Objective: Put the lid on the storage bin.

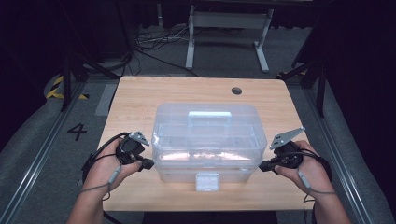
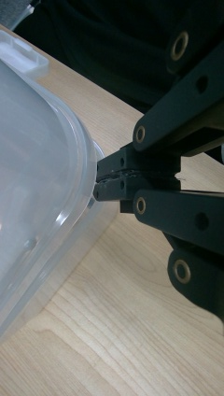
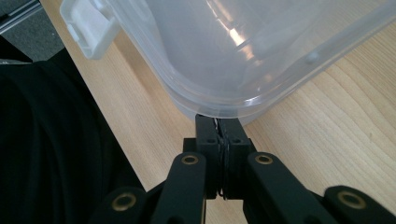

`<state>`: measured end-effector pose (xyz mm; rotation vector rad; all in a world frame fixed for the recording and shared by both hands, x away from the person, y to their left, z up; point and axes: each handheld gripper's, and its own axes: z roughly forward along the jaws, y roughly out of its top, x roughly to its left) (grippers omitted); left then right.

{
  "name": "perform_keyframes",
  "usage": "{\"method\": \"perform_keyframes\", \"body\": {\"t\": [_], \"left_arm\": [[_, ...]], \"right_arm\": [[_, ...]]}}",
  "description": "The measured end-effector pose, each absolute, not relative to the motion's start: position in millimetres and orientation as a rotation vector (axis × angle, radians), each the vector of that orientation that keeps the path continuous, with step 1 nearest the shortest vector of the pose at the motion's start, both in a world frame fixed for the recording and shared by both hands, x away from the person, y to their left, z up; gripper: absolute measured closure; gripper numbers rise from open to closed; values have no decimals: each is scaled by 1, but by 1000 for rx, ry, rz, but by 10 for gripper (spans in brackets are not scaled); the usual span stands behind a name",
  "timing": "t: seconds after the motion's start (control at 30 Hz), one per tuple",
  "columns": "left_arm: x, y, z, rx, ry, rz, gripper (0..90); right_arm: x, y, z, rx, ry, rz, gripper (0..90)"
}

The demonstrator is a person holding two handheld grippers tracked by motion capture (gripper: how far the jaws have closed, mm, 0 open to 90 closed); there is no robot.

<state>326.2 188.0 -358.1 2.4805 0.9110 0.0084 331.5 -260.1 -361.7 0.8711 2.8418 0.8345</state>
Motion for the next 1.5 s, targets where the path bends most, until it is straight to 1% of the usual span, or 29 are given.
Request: {"method": "perform_keyframes", "body": {"t": [0.17,0.27,0.43,0.6,0.87,0.9,1.27,1.33,1.43,1.47,1.5], "left_arm": [[326,189,-359,2509,916,1,886],[327,190,-360,2498,932,2,882],[325,191,-361,2490,940,0,879],[322,197,-354,2417,928,30,877],[320,209,-341,2244,953,114,858],[320,209,-341,2244,953,114,858],[324,233,-338,1993,1023,279,857],[327,237,-340,1945,1049,320,841],[330,239,-342,1926,1070,358,829],[332,241,-345,1904,1085,387,829],[337,243,-350,1910,1094,434,801]], "right_arm": [[332,-261,-363,875,2863,811,888],[332,-261,-365,881,2878,764,888],[333,-265,-361,878,2867,797,899],[333,-271,-352,870,2848,839,900],[336,-285,-336,872,2760,976,899],[336,-287,-334,876,2745,997,900],[346,-304,-328,953,2481,1234,900],[349,-308,-329,975,2428,1266,900],[352,-313,-331,1007,2378,1290,900],[354,-315,-333,1016,2360,1296,899],[358,-320,-337,1049,2320,1308,889]]}}
